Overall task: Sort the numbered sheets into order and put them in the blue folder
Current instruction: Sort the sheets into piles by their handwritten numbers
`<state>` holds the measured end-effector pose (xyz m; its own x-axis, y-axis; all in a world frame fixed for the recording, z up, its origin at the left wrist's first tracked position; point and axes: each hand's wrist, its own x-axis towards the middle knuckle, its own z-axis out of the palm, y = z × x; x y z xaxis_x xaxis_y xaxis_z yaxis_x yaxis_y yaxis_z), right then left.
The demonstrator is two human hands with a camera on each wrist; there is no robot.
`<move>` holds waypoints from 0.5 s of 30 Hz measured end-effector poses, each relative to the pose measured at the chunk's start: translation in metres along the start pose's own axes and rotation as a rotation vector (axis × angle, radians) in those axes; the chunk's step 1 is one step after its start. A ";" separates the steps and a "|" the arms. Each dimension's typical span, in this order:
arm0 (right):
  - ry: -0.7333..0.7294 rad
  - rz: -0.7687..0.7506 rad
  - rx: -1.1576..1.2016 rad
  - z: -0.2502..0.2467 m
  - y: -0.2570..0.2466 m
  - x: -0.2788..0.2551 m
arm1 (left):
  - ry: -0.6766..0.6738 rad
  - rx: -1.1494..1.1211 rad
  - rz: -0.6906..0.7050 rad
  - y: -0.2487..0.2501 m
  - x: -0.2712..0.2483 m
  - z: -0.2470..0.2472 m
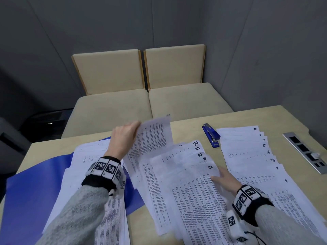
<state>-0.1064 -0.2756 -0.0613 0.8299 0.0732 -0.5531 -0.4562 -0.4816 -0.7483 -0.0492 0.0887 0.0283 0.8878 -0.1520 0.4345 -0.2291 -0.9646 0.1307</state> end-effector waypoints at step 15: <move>-0.065 -0.253 0.120 -0.023 -0.068 -0.021 | -0.046 -0.762 -0.240 0.011 0.059 -0.054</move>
<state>-0.0855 -0.2644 0.0098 0.9015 0.2354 -0.3631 -0.2756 -0.3346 -0.9012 -0.0214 0.0805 0.1039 0.9592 0.0166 0.2823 -0.2246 -0.5616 0.7963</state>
